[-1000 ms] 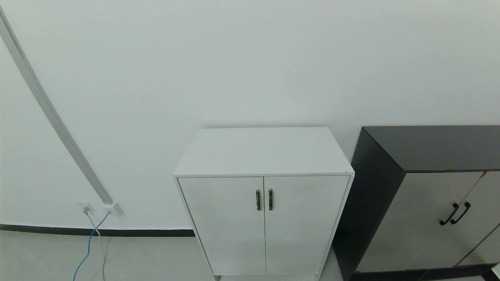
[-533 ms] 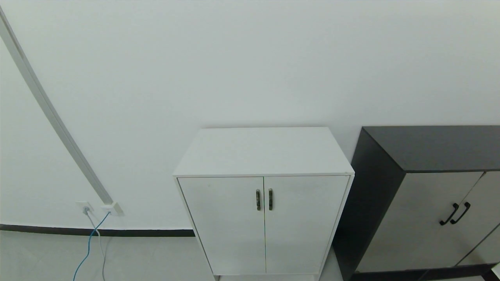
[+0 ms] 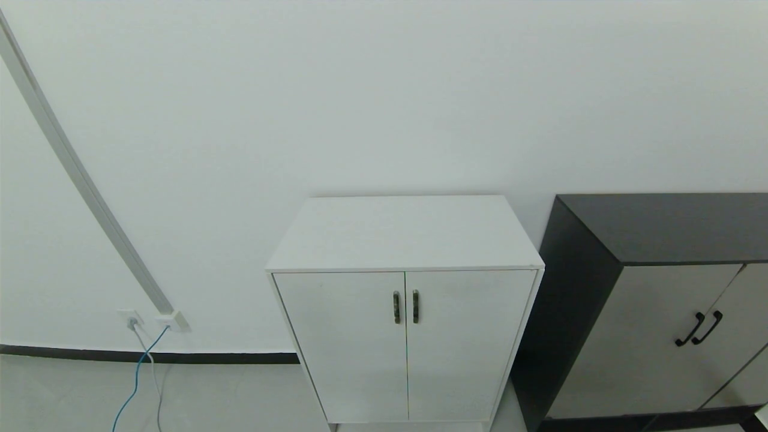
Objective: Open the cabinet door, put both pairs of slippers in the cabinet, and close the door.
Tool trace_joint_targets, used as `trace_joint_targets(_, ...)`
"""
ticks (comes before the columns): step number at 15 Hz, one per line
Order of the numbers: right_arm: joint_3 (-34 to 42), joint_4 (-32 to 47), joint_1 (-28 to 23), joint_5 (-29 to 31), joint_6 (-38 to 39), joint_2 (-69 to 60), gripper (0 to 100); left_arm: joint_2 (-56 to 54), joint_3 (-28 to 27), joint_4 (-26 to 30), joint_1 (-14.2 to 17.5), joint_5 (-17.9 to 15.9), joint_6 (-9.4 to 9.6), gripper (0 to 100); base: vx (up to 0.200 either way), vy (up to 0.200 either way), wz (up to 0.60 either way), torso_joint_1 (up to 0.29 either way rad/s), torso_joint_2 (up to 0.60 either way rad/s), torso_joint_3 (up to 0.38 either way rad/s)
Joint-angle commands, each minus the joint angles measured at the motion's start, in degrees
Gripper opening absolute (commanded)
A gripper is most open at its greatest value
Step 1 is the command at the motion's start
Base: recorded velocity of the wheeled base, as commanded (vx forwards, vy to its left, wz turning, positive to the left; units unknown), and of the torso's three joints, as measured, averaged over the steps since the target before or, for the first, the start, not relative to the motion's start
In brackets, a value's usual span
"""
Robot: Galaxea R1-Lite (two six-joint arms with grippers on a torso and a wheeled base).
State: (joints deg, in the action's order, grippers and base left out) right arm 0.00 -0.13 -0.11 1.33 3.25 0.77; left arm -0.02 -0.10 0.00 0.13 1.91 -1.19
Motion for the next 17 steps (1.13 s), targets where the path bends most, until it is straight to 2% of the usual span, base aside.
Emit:
trace_joint_targets(1, 0.0, 0.0, 0.0, 0.2, 0.9, -0.7, 0, 0.0, 0.0, 0.0, 0.0, 0.0, -0.04, 0, 0.0, 0.0, 0.0, 0.0, 0.0, 0.0)
trace_joint_targets(4, 0.0, -0.1, 0.0, 0.6, 0.9, -0.7, 0, 0.0, 0.0, 0.0, 0.0, 0.0, -0.04, 0, 0.0, 0.0, 0.0, 0.0, 0.0, 0.0)
trace_joint_targets(6, -0.1, 0.0, 0.0, 5.7, 1.4, -0.7, 0, 0.0, 0.0, 0.0, 0.0, 0.0, -0.04, 0, 0.0, 0.0, 0.0, 0.0, 0.0, 0.0)
trace_joint_targets(9, 0.0, 0.0, 0.0, 5.2, 1.1, -0.6, 0, 0.0, 0.0, 0.0, 0.0, 0.0, 0.14, 0, 0.0, 0.0, 0.0, 0.0, 0.0, 0.0)
trace_joint_targets(11, 0.0, -0.1, 0.1, 2.0, 1.1, -0.6, 0, 0.0, 0.0, 0.0, 0.0, -0.1, 0.14, 0, 0.0, 0.0, 0.0, 0.0, 0.0, 0.0)
trace_joint_targets(17, 0.0, -0.1, 0.1, 1.9, 1.1, -0.7, 0, 0.0, 0.0, 0.0, 0.0, -0.1, 0.23, 0, 0.0, 0.0, 0.0, 0.0, 0.0, 0.0)
